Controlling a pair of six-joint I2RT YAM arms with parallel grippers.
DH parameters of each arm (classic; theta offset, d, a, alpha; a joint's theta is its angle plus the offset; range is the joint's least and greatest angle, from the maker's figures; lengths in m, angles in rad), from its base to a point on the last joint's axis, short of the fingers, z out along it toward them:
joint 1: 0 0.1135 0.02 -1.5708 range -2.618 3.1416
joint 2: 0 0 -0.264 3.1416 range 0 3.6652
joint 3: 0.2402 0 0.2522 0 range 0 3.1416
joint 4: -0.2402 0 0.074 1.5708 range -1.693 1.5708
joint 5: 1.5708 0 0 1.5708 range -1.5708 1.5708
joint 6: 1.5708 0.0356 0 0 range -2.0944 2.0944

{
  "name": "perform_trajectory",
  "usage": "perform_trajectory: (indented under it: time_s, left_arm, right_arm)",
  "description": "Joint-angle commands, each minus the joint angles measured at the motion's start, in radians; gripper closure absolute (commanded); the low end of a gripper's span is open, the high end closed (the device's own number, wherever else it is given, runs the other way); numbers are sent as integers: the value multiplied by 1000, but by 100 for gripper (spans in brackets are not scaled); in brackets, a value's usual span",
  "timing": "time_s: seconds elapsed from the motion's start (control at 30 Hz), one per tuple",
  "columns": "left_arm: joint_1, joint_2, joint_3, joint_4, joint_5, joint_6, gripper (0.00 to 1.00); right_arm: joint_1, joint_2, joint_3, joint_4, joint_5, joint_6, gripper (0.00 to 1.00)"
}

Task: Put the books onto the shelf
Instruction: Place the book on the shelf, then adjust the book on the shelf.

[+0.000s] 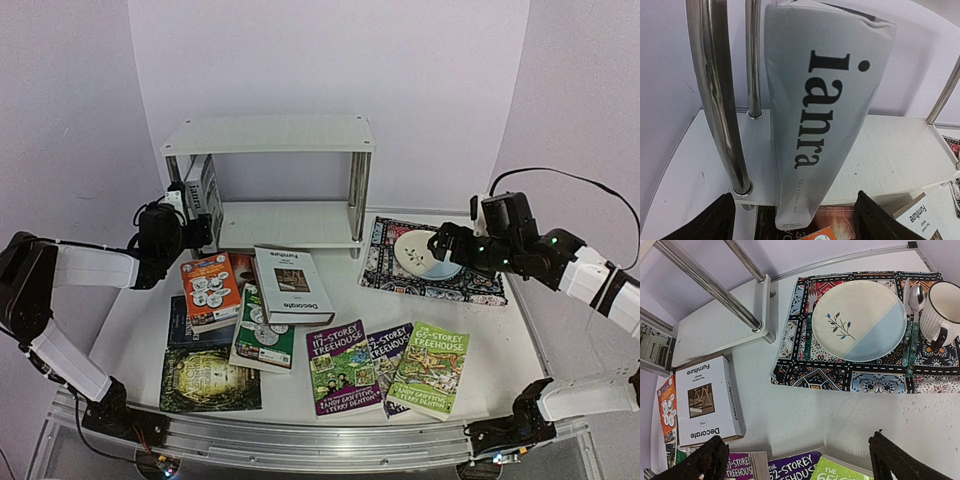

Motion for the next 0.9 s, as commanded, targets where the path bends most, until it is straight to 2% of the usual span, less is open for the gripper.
perform_trajectory:
  time_s: [0.0,0.1,0.17,0.2,0.4,0.67,0.87]
  left_arm:
    - [6,16,15,39,-1,-9,21]
    - [7,49,38,39,-6,2,29]
    - [9,70,56,40,-15,11,44]
    - [12,82,66,40,-19,14,47]
    - [33,123,116,42,-15,30,51]
    - [60,167,178,42,-2,58,73]
    - [85,191,213,42,3,64,74]
  right_arm:
    - [-5,2,31,7,-2,4,2]
    - [-5,-3,26,7,2,2,2]
    - [-5,-5,24,7,4,2,2]
    - [-5,-7,23,7,5,2,2]
    - [-4,-8,19,7,12,0,2]
    - [-5,0,10,7,23,-3,2]
    - [-4,16,17,8,22,-7,2]
